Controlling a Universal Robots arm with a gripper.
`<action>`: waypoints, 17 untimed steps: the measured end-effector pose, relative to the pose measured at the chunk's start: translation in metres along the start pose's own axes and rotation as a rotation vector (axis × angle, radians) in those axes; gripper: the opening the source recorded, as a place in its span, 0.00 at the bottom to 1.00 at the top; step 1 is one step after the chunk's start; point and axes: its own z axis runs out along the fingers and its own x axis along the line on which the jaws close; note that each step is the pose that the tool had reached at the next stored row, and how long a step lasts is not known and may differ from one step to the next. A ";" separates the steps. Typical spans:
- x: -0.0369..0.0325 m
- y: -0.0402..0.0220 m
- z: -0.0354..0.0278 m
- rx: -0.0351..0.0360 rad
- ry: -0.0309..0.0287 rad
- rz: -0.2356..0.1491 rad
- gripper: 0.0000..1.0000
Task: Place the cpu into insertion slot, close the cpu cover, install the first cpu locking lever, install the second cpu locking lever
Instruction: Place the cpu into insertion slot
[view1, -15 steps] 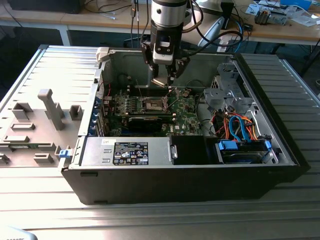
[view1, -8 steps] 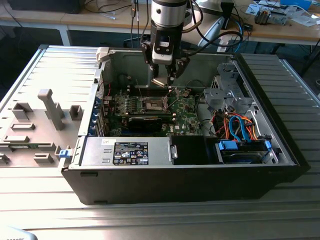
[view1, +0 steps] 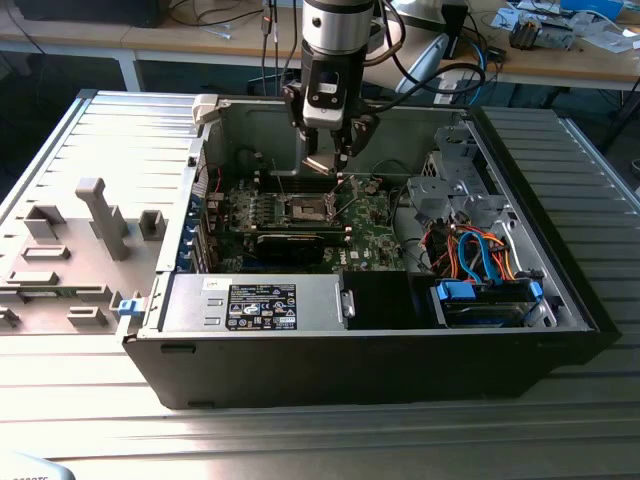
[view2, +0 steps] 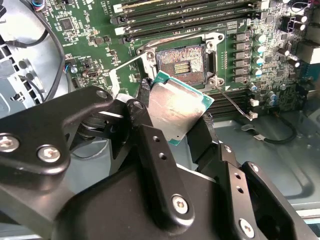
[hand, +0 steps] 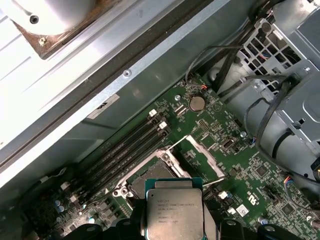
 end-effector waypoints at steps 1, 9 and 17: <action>0.0000 0.0000 0.0000 0.0000 -0.0002 0.004 0.55; 0.0000 0.0000 0.0000 -0.0004 -0.0016 0.029 0.55; 0.0000 0.0000 0.0001 -0.0007 -0.0028 0.050 0.55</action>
